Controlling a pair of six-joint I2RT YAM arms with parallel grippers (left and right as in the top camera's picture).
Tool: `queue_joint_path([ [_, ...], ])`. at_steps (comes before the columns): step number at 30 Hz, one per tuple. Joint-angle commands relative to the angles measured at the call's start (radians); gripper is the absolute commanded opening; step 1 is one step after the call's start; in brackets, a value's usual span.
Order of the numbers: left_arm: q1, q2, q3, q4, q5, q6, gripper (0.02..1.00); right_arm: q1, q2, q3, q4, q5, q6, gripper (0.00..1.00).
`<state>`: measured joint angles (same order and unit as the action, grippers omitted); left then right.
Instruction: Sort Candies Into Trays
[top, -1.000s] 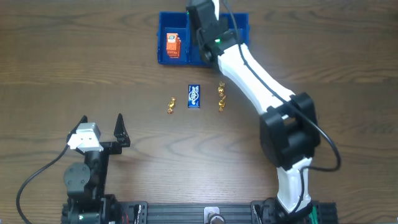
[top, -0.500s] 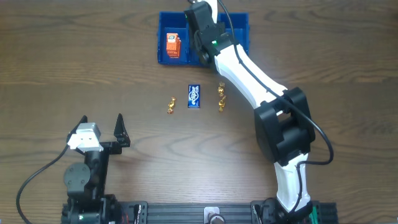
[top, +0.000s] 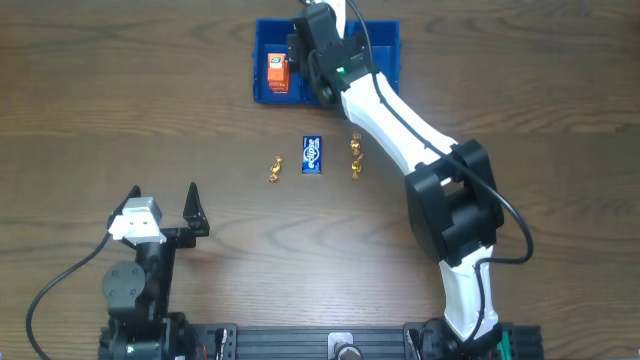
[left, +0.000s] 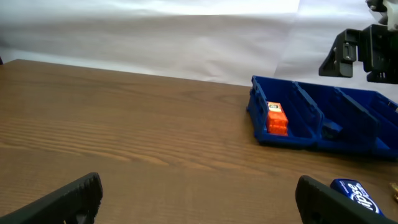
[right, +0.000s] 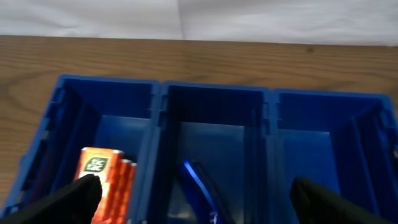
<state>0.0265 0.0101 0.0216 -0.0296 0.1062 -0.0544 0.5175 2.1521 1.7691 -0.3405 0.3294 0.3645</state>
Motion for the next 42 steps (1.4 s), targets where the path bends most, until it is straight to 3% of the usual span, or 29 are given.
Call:
queue_joint_path([
  [1, 0.006, -0.006, -0.017, -0.038, 0.021, 0.003, 0.998, 0.005, 0.013, 0.137, -0.117, -0.009, 0.01, 1.0],
  [6, 0.006, -0.006, -0.017, -0.038, 0.021, 0.003, 0.998, 0.026, 0.0, 0.328, -0.474, -0.015, 0.047, 0.998],
  [9, 0.006, -0.006, -0.017, -0.038, 0.021, 0.003, 0.996, 0.049, 0.001, 0.376, -0.747, -0.101, 0.129, 1.0],
  [12, 0.006, -0.006, -0.017, -0.038, 0.021, 0.003, 0.998, 0.067, 0.003, 0.309, -0.859, -0.176, 0.174, 1.0],
  [22, 0.006, -0.006, -0.017, -0.038, 0.021, 0.003, 0.998, 0.147, 0.003, -0.052, -0.64, -0.227, 0.238, 1.0],
  [36, 0.006, -0.006, -0.017, -0.038, 0.021, 0.003, 0.998, 0.165, 0.064, -0.121, -0.546, -0.208, 0.295, 0.991],
  [38, 0.006, -0.006, -0.017, -0.038, 0.021, 0.003, 0.998, 0.165, 0.064, -0.121, -0.541, -0.208, 0.302, 0.943],
  [42, 0.006, -0.006, -0.017, -0.038, 0.021, 0.003, 0.998, 0.165, 0.065, -0.121, -0.536, -0.207, 0.317, 0.73],
])
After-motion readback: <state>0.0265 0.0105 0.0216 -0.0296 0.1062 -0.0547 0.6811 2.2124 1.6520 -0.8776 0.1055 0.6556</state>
